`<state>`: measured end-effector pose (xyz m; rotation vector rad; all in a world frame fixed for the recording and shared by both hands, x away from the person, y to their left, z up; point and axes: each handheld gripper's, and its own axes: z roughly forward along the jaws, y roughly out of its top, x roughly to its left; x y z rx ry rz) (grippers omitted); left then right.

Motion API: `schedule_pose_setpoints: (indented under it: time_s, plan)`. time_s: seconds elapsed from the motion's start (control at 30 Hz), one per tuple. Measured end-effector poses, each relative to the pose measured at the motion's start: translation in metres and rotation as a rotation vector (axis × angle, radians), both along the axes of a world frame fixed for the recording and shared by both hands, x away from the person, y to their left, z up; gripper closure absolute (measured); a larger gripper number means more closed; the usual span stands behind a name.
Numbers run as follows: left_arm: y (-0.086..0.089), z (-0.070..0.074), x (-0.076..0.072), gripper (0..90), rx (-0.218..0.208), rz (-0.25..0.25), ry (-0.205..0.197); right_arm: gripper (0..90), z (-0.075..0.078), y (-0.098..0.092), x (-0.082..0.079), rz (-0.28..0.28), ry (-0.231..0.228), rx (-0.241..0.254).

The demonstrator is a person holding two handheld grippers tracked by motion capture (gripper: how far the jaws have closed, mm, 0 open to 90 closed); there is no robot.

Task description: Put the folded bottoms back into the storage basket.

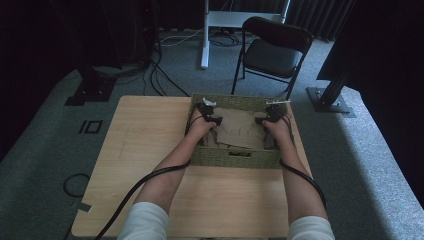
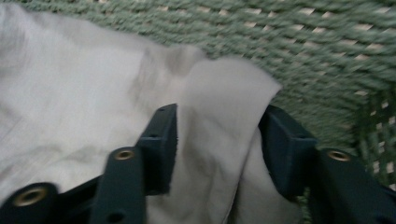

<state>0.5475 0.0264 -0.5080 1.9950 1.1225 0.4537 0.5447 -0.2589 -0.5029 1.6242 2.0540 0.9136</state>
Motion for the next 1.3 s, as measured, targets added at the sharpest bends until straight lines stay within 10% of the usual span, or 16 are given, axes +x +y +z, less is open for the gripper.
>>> schedule_pose_setpoints:
  time_s: [0.33,0.7,1.03,1.3]
  plan:
    - [0.001,0.008,-0.007,18.5,-0.061,0.016,0.038,28.1,0.018,-0.003,-0.004,0.030,-0.082,0.043]
    - [0.001,0.035,-0.024,17.9,-0.115,-0.055,-0.058,15.7,0.037,0.004,-0.019,0.088,-0.126,0.103]
    - [0.006,0.044,-0.037,17.9,-0.064,-0.057,-0.071,15.7,0.039,0.007,-0.031,0.062,-0.140,0.140]
    - [0.012,0.051,-0.045,17.9,-0.120,-0.064,-0.078,15.7,0.043,0.012,-0.039,0.122,-0.156,0.114]
